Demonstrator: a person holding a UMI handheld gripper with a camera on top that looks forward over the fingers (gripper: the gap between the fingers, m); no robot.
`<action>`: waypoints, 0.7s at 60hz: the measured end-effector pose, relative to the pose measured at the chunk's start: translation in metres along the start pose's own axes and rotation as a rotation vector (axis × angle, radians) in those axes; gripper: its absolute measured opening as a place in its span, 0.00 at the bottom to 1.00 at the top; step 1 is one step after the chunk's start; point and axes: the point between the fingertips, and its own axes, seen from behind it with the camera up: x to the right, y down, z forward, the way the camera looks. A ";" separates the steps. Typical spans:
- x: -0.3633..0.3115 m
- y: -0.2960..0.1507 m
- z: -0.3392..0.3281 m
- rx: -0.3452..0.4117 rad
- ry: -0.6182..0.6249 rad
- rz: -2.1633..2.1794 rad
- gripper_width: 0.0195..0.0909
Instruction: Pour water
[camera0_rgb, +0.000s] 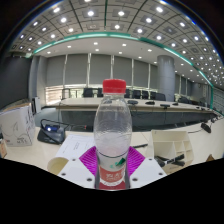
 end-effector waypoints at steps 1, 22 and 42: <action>0.001 0.007 0.001 -0.010 0.000 0.003 0.21; 0.006 0.074 0.015 -0.039 -0.001 0.017 0.32; 0.007 0.078 -0.023 -0.172 0.053 0.053 0.93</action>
